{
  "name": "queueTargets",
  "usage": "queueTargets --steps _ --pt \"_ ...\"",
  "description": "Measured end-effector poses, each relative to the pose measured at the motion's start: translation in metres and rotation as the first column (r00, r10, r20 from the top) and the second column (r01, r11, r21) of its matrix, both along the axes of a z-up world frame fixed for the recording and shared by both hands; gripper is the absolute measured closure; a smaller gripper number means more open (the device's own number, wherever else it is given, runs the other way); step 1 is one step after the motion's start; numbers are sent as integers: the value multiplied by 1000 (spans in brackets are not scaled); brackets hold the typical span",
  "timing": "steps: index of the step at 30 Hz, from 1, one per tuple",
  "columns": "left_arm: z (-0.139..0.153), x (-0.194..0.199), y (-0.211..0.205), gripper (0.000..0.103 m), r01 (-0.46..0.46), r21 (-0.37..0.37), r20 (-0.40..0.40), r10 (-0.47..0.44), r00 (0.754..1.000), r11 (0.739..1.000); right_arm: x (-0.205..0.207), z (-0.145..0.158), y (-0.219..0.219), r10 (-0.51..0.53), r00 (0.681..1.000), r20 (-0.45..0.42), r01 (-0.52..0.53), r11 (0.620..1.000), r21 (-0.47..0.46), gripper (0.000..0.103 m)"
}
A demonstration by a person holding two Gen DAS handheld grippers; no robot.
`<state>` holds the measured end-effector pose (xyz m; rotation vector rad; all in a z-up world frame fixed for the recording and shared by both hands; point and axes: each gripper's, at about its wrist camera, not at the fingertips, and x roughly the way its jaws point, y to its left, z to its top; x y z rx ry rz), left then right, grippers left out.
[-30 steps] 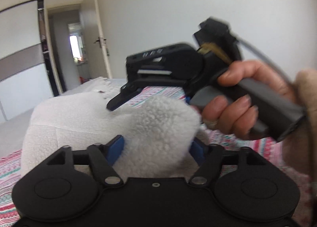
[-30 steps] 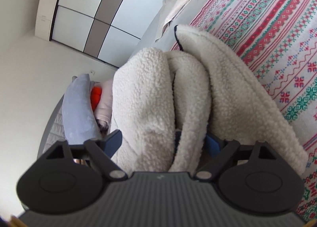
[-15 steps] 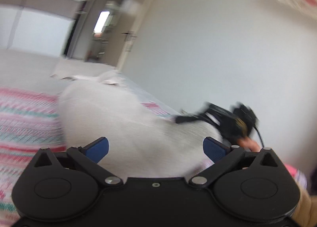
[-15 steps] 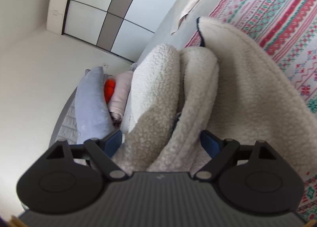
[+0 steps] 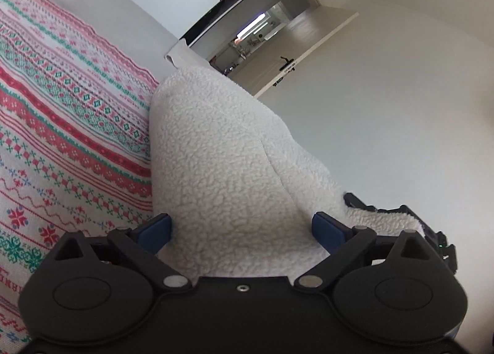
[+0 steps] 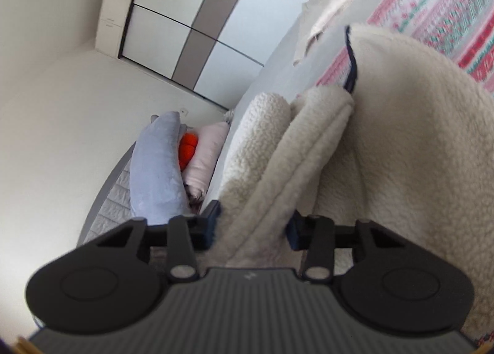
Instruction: Fold large clothes
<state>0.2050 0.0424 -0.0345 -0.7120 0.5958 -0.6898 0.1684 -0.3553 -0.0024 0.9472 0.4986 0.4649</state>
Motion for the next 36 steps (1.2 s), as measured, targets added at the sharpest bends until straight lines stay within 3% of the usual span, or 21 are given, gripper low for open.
queueTargets --steps 3,6,12,16,22,24,26,28,29,32,36 --pt "10 -4 -2 7 -11 -11 32 11 999 1000 -5 14 0 -1 998 61 0 1000 16 68" --pt "34 -17 -21 8 4 21 138 -7 990 1000 -19 32 -9 -21 992 128 18 999 28 69" --pt "68 -25 -84 8 106 46 244 -114 963 993 -60 41 -70 -147 966 213 113 980 165 69" --pt "78 -28 -126 8 150 130 278 -181 943 980 -72 14 -117 -217 965 148 174 951 256 69" --pt "61 -33 -164 8 145 273 306 -229 924 951 -58 -55 -158 -242 970 -25 235 904 358 69" --pt "52 -39 -172 8 122 359 355 -257 899 925 -51 -80 -164 -217 971 -104 240 897 372 67" --pt "44 -48 -181 8 95 459 413 -307 857 883 -47 -103 -167 -195 967 -164 244 894 376 55" --pt "39 -54 -183 8 74 522 450 -349 822 849 -46 -115 -171 -191 961 -201 254 897 363 33" --pt "37 -53 -181 8 76 534 454 -361 815 842 -48 -116 -170 -183 963 -200 246 900 360 32" --pt "44 -43 -168 8 104 506 428 -354 832 856 -55 -95 -175 -232 952 -202 282 920 272 19" --pt "59 -25 -145 6 112 403 377 -276 884 908 -84 -60 -187 -336 936 -101 350 910 221 17"
